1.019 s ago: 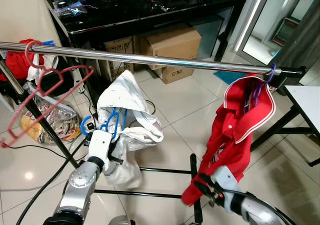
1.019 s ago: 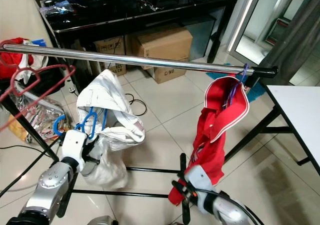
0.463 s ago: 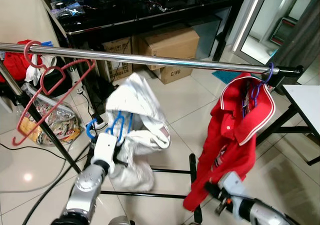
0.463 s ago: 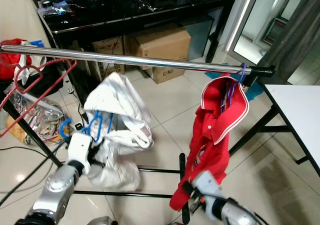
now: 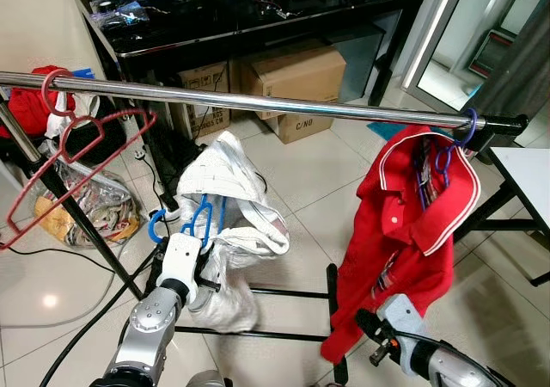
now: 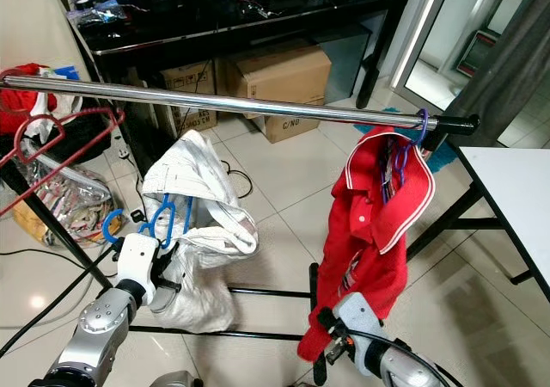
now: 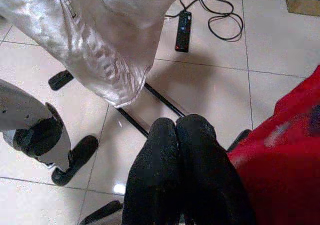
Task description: Hang hanger
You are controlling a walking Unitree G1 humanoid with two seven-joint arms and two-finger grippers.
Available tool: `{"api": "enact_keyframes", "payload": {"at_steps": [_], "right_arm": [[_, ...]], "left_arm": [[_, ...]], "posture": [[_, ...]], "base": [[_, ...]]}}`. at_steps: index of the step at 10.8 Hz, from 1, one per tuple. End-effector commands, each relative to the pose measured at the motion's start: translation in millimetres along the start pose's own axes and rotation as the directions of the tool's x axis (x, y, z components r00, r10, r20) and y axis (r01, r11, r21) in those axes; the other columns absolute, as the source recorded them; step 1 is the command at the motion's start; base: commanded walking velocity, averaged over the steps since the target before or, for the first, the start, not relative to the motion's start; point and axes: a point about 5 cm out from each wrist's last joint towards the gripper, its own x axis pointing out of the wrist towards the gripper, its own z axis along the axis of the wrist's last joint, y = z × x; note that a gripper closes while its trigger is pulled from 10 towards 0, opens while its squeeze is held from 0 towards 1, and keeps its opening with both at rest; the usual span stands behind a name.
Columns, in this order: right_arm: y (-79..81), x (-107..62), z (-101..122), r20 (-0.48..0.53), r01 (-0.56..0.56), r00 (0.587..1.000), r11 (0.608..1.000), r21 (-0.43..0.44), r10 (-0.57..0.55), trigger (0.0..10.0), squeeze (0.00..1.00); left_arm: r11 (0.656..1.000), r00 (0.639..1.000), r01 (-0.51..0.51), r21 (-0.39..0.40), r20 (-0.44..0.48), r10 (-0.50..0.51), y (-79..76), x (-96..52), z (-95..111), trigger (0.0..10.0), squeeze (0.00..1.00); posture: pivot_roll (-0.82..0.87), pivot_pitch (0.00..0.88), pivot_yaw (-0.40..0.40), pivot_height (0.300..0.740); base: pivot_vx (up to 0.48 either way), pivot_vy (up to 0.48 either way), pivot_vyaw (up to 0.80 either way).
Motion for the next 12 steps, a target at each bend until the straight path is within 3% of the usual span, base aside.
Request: {"api": "enact_keyframes", "payload": {"at_steps": [1,3,5,7,9,12], "right_arm": [[-3.1,3.0,11,0.046,0.008,0.999,0.999,-0.034,-0.007,10.0,0.00],[-1.6,7.6,20,0.097,0.040,0.995,0.998,-0.051,-0.035,10.0,0.00],[0.6,12.4,16,0.097,0.069,0.993,0.997,-0.041,-0.064,10.0,0.00],[-5.4,14.4,19,0.104,0.104,0.990,0.994,-0.037,-0.099,10.0,0.00],[-1.0,14.2,19,0.114,0.074,0.991,0.996,-0.057,-0.068,10.0,0.00],[0.0,19.6,20,0.114,0.054,0.992,0.995,-0.089,-0.044,10.0,0.00]], "left_arm": [[0.999,0.996,0.000,0.035,0.088,-0.003,-1.1,1.7,15,10.0,0.00],[0.998,0.994,-0.004,0.062,0.106,-0.003,1.4,-2.3,17,10.0,0.00],[0.989,0.994,0.012,0.149,0.109,-0.029,2.6,-6.0,17,10.0,0.00],[0.986,0.994,0.006,0.165,0.107,-0.024,8.1,-5.8,18,10.0,0.00],[0.988,0.992,-0.019,0.154,0.124,0.000,10.3,-6.1,22,10.0,0.00],[0.989,0.993,0.010,0.144,0.112,-0.027,1.5,-8.3,15,10.0,0.00]], "posture": [[0.15,0.044,-0.044,0.740],[0.16,0.058,-0.046,0.740],[0.18,0.052,-0.043,0.740],[0.16,0.052,-0.056,0.740],[0.17,0.053,-0.067,0.740],[0.20,0.018,-0.071,0.740]], "base": [[0.000,0.000,0.00],[0.000,0.000,0.00],[0.000,0.000,0.00],[0.000,0.000,0.00],[0.000,0.000,0.00],[0.000,0.000,0.00]]}}
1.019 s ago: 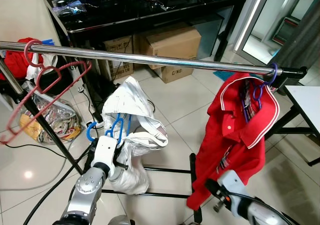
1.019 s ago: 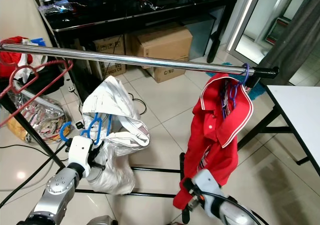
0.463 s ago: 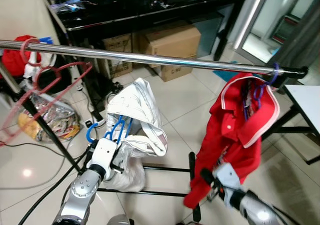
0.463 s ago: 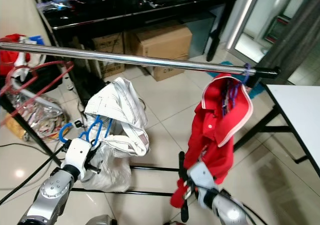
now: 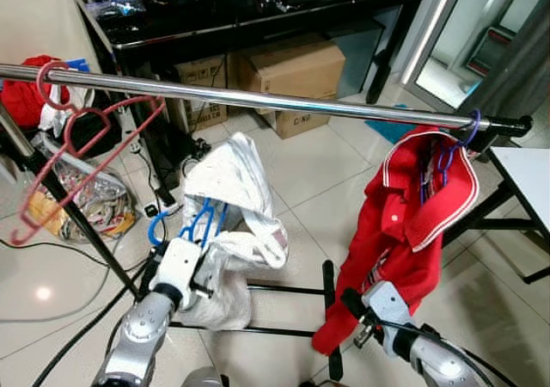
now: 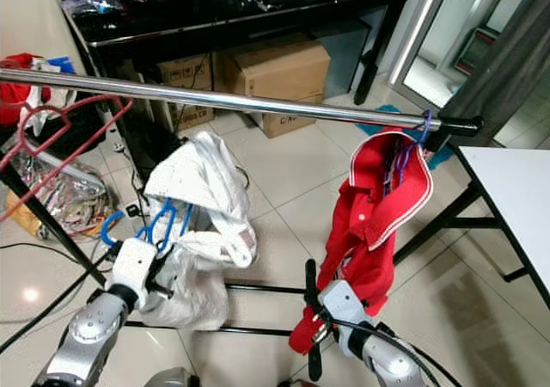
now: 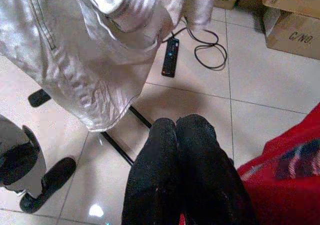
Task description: Hang hanger
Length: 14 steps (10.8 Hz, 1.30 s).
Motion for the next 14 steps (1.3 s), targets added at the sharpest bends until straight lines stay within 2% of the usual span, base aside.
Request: {"api": "enact_keyframes", "payload": {"at_steps": [1,3,8,9,12,14], "right_arm": [[1.7,1.7,1,0.011,-0.014,1.000,1.000,-0.019,0.015,10.0,0.00],[3.9,2.1,3,0.036,-0.026,0.999,1.000,-0.010,0.026,10.0,0.00],[3.1,-7.7,6,0.061,-0.082,0.995,0.996,-0.026,0.084,10.0,0.00],[2.6,-8.2,7,0.064,-0.087,0.994,0.996,-0.028,0.088,10.0,0.00],[3.8,-7.1,12,0.090,-0.111,0.989,0.993,-0.027,0.114,10.0,0.00],[2.3,-6.4,18,0.142,-0.092,0.985,0.996,-0.012,0.093,10.0,0.00]], "left_arm": [[1.000,0.996,-0.002,0.001,0.086,0.001,-2.5,2.3,14,10.0,0.00],[1.000,0.997,0.002,-0.009,0.072,-0.001,-6.4,-4.3,7,10.0,0.00],[1.000,0.995,-0.003,0.015,0.104,0.002,-15.8,-18.8,10,10.0,0.00],[1.000,0.994,-0.006,0.030,0.108,0.003,-13.7,-19.2,13,10.0,0.00],[0.996,0.983,-0.076,0.034,0.169,0.070,9.5,-17.7,33,10.0,0.00],[0.996,0.980,-0.082,0.041,0.184,0.073,13.5,-20.5,38,10.0,0.00]], "posture": [[0.21,0.011,-0.074,0.740],[0.22,0.009,-0.077,0.740],[0.23,0.021,-0.089,0.740],[0.23,0.023,-0.091,0.740],[0.24,0.033,-0.099,0.740],[0.23,0.037,-0.099,0.740]], "base": [[0.000,0.000,0.00],[0.000,0.000,0.00],[0.000,0.000,0.00],[0.000,0.000,0.00],[0.000,0.000,0.00],[0.000,0.000,0.00]]}}
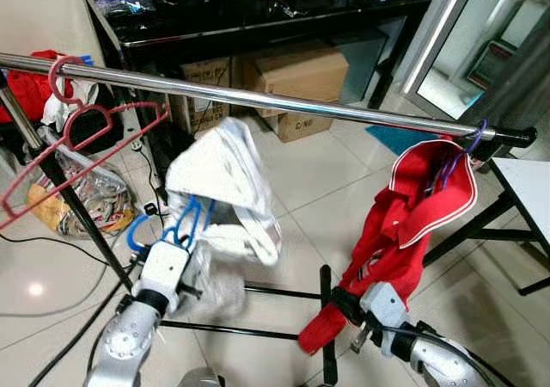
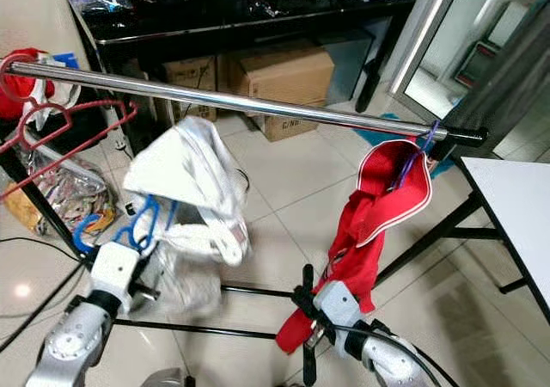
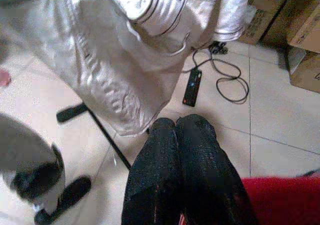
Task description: Hang hanger
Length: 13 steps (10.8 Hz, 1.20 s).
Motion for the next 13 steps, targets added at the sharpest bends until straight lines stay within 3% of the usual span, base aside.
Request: {"api": "enact_keyframes", "payload": {"at_steps": [1,5,7,9,13], "right_arm": [[-5.8,-5.0,3,0.015,0.013,1.000,1.000,-0.002,-0.013,10.0,0.00],[-3.3,-28.5,-3,-0.007,-0.030,1.000,0.999,0.019,0.030,10.0,0.00],[-5.0,-40.9,27,0.171,0.022,0.985,0.997,0.076,-0.035,10.0,0.00],[-6.2,-42.4,55,0.270,0.018,0.962,0.993,0.120,-0.050,10.0,0.00],[-5.3,-40.4,71,0.258,-0.005,0.966,0.992,0.126,-0.028,10.0,0.00]], "left_arm": [[1.000,0.998,0.001,-0.009,0.066,0.000,-0.9,3.3,15,10.0,0.00],[0.998,0.998,0.039,-0.040,0.050,-0.037,-18.9,-7.8,12,10.0,0.00],[0.998,0.998,0.036,-0.044,0.055,-0.033,-20.2,-8.9,15,10.0,0.00],[0.999,0.998,0.008,-0.042,0.068,-0.005,-16.8,-8.6,18,10.0,0.00],[0.999,0.991,0.010,-0.052,0.134,-0.002,-15.4,-3.2,42,10.0,0.00]], "posture": [[0.23,0.040,-0.097,0.740],[0.22,0.047,-0.094,0.740],[0.22,0.051,-0.095,0.740],[0.22,0.051,-0.095,0.740],[0.22,0.058,-0.101,0.740]], "base": [[0.000,0.000,0.00],[0.000,0.000,0.00],[0.000,0.000,0.00],[0.000,0.000,0.00],[0.000,0.000,0.00]]}}
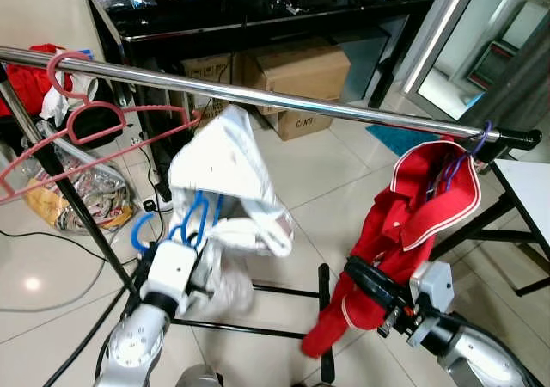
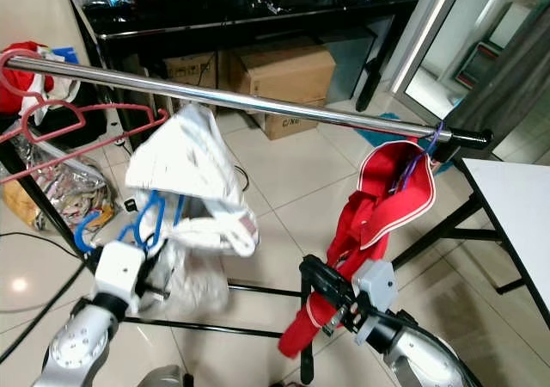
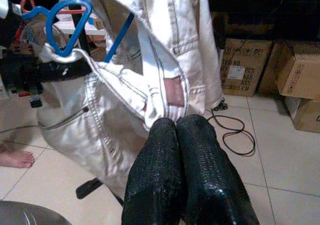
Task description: Hang hanger
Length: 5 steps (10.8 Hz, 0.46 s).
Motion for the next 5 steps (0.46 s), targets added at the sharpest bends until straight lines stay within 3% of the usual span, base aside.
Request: {"api": "enact_keyframes", "payload": {"at_steps": [1,3,5], "right_arm": [[-3.2,-0.4,4,-0.012,0.005,1.000,1.000,-0.014,-0.005,10.0,0.00],[-4.7,7.2,9,-0.007,0.002,1.000,1.000,-0.028,-0.002,10.0,0.00],[-5.6,13.2,16,0.016,0.010,1.000,0.999,-0.037,-0.009,10.0,0.00]], "left_arm": [[1.000,0.998,0.008,-0.015,0.060,-0.007,1.1,5.0,14,10.0,0.00],[1.000,0.999,0.027,0.007,0.023,-0.027,4.2,2.9,8,10.0,0.00],[1.000,0.999,-0.003,0.006,0.050,0.002,20.0,8.3,21,10.0,0.00]], "posture": [[0.22,0.058,-0.101,0.740],[0.23,0.058,-0.104,0.740],[0.23,0.060,-0.106,0.740]], "base": [[0.000,0.000,0.00],[0.000,0.000,0.00],[0.000,0.000,0.00]]}}
